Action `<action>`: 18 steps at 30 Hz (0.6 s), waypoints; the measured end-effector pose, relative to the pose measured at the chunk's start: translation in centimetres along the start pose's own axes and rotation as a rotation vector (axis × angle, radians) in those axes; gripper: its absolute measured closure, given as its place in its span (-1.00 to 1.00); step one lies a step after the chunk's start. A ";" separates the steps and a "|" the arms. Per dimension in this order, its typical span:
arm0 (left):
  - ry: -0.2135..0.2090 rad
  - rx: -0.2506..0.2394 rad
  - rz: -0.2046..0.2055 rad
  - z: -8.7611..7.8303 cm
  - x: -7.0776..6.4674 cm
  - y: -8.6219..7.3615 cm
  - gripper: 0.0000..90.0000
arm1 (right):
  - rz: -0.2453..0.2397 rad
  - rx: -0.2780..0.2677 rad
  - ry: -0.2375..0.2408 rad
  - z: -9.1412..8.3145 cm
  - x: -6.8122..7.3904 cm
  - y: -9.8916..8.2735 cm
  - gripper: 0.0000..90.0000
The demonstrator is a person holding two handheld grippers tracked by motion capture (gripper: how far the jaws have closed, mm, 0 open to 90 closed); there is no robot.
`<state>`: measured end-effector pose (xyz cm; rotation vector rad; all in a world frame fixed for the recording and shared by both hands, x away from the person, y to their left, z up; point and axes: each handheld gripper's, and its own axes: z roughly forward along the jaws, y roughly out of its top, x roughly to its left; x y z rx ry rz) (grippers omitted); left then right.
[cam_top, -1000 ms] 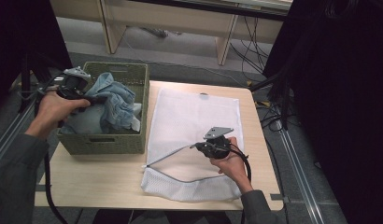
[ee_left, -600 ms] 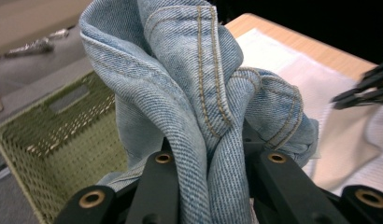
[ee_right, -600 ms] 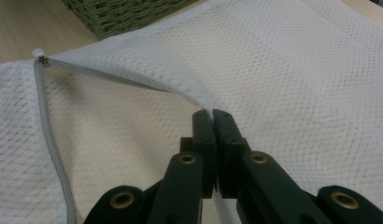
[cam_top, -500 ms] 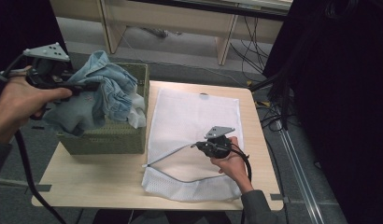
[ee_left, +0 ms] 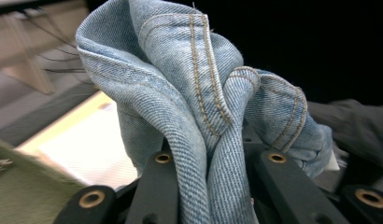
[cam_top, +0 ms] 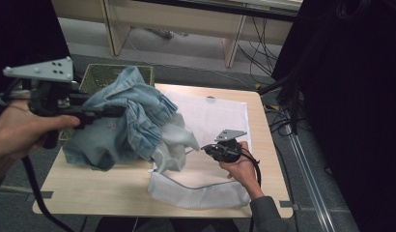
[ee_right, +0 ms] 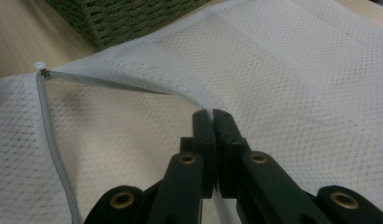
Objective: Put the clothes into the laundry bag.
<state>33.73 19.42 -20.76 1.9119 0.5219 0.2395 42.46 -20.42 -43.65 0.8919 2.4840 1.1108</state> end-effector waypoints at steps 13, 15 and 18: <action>-0.136 0.138 0.038 6.8 -3.1 -4.5 0.67 | 0.041 -0.032 0.014 -0.3 -0.7 -0.1 0.99; -0.154 0.160 0.038 8.1 -3.2 -5.4 0.67 | 0.048 -0.044 0.009 -0.2 -0.6 -0.2 0.99; -0.172 0.185 0.044 10.2 -3.2 -6.5 0.67 | 0.049 -0.054 0.012 -0.2 -0.4 -0.1 0.99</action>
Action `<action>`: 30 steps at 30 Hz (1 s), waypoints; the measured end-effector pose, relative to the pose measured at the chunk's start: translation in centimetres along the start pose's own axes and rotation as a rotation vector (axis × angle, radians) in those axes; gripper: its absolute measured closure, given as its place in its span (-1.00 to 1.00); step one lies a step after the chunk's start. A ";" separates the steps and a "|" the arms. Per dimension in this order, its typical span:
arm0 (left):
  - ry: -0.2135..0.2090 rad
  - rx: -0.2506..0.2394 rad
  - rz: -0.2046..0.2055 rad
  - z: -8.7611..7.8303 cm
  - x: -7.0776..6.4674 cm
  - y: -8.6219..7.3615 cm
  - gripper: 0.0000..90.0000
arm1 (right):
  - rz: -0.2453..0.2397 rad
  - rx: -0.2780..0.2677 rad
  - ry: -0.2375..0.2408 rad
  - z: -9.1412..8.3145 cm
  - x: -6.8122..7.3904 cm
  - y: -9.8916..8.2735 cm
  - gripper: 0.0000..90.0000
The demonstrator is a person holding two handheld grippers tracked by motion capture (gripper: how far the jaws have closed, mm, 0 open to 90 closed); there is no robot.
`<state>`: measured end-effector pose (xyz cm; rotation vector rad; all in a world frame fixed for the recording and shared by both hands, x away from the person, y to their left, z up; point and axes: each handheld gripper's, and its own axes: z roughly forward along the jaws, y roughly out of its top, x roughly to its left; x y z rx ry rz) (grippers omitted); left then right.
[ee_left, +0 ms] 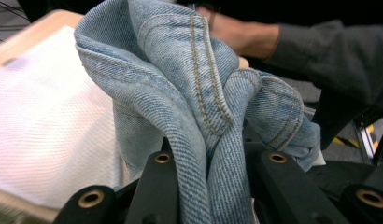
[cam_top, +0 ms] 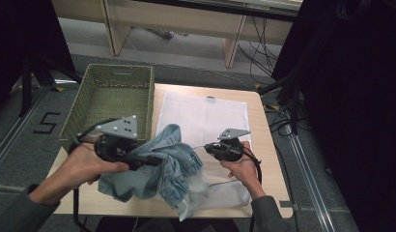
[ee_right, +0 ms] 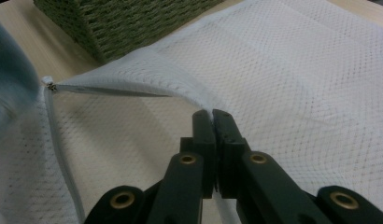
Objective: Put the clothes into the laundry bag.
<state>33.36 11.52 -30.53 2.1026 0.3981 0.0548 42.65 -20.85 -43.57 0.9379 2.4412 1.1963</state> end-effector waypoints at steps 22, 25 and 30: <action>0.064 0.318 -0.016 18.0 5.0 -5.0 0.62 | -0.059 -0.050 -0.032 -1.0 1.3 1.6 1.00; 0.070 0.303 -0.085 18.9 6.2 -6.1 0.55 | -0.079 -0.048 -0.025 -1.0 1.9 1.9 1.00; 0.091 0.270 -0.066 16.7 6.1 -5.4 0.03 | -0.095 -0.038 -0.028 -0.9 2.1 1.8 1.00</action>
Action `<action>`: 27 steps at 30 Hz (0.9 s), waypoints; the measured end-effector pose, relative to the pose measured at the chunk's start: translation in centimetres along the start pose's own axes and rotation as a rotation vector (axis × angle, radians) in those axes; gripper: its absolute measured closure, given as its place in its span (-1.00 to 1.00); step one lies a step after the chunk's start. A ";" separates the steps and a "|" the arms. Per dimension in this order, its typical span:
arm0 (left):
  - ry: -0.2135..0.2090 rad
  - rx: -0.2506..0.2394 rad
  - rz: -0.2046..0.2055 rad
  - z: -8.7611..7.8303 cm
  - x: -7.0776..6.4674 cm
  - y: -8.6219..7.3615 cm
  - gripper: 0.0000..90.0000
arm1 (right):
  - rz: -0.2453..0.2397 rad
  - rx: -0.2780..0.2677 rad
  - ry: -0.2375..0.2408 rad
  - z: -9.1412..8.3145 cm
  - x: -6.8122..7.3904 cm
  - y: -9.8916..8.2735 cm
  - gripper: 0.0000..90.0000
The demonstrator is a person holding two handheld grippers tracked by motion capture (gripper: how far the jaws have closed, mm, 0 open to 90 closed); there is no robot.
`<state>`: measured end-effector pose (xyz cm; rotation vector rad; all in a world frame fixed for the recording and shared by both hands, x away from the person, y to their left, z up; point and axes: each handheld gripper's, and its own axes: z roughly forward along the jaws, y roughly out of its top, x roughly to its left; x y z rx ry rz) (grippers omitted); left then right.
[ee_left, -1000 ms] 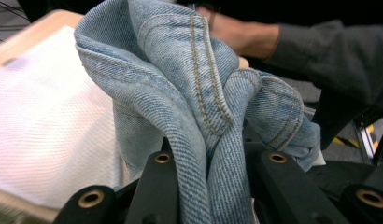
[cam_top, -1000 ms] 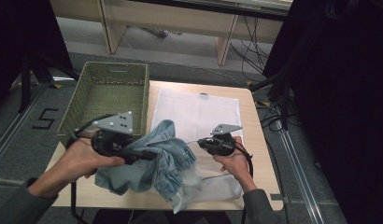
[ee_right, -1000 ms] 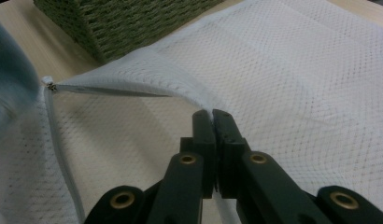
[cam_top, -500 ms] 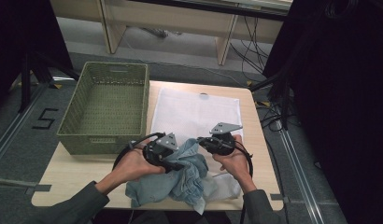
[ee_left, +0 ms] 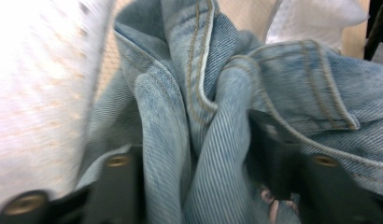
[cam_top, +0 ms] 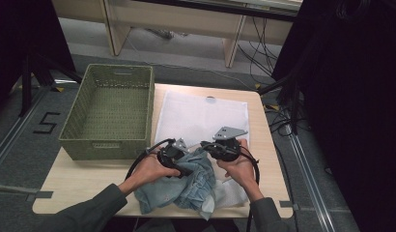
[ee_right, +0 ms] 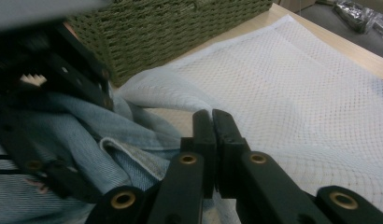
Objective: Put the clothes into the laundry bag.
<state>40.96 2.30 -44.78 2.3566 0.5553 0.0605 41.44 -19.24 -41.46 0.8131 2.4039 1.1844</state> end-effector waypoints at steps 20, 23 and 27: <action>0.074 -0.206 -0.091 -6.6 1.8 0.4 -0.34 | 0.010 -0.004 -0.001 -0.1 0.2 0.1 1.00; 0.110 -0.210 -0.105 -6.3 3.0 0.0 -0.27 | -0.011 -0.010 -0.011 -0.2 0.3 0.3 1.00; 0.138 -0.183 -0.114 -5.7 4.4 -0.7 -0.15 | -0.041 -0.007 0.006 -0.2 0.5 0.7 1.00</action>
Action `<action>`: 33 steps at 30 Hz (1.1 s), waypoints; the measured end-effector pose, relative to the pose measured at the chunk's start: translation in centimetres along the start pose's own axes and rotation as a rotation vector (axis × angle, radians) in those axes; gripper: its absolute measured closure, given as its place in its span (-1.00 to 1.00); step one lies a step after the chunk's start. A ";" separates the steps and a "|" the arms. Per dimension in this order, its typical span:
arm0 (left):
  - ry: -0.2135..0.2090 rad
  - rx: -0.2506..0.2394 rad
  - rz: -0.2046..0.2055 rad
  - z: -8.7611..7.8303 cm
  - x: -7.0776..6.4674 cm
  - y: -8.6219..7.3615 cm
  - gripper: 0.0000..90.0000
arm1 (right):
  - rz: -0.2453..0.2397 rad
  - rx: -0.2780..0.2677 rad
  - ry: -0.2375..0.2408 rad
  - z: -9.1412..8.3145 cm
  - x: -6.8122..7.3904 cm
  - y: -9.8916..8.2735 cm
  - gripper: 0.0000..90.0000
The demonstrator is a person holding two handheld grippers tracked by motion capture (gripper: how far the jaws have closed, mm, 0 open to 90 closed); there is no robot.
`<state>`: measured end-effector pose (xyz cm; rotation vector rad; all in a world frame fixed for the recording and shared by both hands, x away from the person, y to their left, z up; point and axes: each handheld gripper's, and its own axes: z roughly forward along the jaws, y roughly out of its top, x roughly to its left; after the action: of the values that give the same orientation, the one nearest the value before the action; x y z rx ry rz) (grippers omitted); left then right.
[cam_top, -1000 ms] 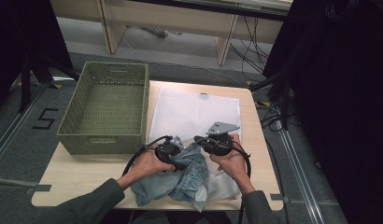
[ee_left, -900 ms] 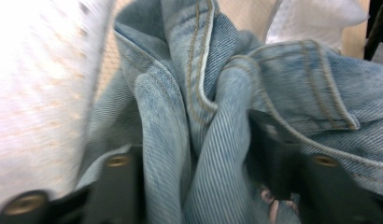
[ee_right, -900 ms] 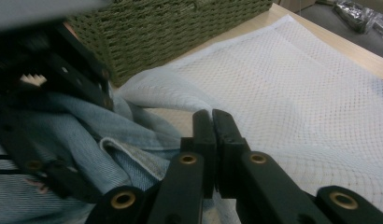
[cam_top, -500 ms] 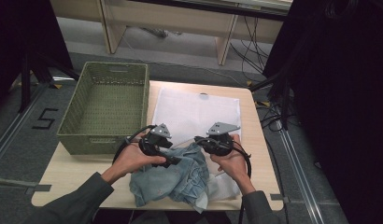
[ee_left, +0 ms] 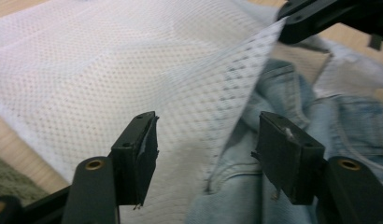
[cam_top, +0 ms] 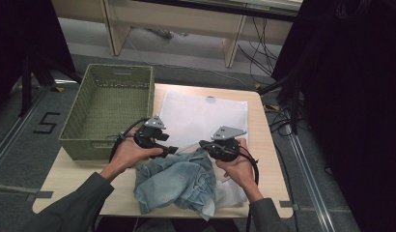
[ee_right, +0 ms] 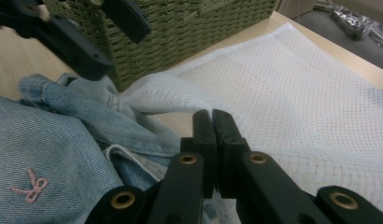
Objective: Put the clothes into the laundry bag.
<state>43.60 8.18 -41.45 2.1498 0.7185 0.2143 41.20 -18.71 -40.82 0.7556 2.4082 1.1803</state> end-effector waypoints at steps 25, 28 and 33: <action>0.019 -0.022 0.143 4.2 -1.9 -0.3 0.85 | -0.016 -0.007 -0.018 0.2 1.0 0.6 1.00; 0.017 -0.018 0.141 3.9 -1.8 -0.2 0.94 | -0.020 -0.004 -0.015 0.2 1.1 0.6 1.00; 0.016 -0.007 0.152 3.1 -1.6 0.0 0.95 | -0.032 -0.008 -0.005 0.2 1.4 0.7 1.00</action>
<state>43.45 5.23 -43.24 2.1995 0.5628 0.3141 40.41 -17.35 -40.51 0.7138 2.4008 1.1738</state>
